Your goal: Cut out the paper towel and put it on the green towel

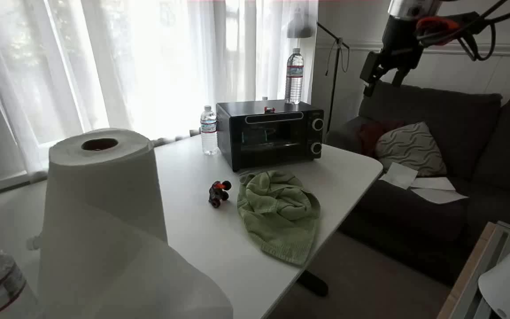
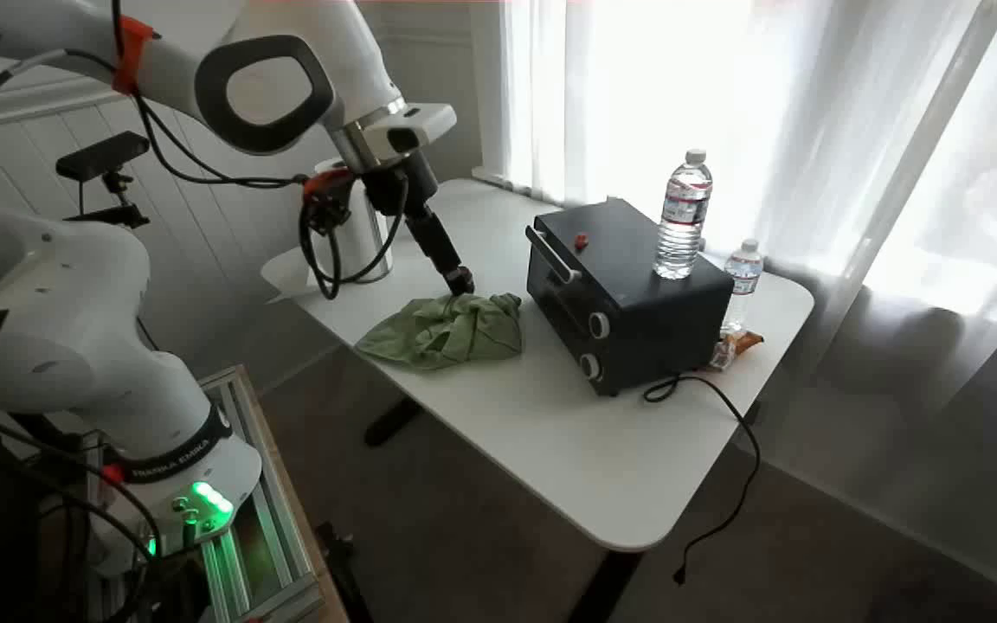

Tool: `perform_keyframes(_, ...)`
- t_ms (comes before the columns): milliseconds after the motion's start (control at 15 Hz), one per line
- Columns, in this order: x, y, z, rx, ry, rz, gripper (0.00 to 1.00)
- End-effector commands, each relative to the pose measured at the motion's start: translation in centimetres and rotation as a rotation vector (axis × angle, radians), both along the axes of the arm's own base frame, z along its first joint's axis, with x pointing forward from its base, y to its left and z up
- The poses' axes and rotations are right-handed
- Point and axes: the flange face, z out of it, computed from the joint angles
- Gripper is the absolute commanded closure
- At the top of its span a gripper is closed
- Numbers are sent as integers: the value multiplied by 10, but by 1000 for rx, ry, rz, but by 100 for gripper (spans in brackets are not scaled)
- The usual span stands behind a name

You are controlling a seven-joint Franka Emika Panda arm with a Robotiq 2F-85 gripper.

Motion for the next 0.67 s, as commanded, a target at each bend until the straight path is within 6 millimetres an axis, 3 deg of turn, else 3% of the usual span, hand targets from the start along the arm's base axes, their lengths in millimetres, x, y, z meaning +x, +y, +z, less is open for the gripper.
perform_keyframes(0, -2, 0, -6, 4, 16, -1, 0)
perform_keyframes(600, -2, 0, -14, 10, 37, -1, 0)
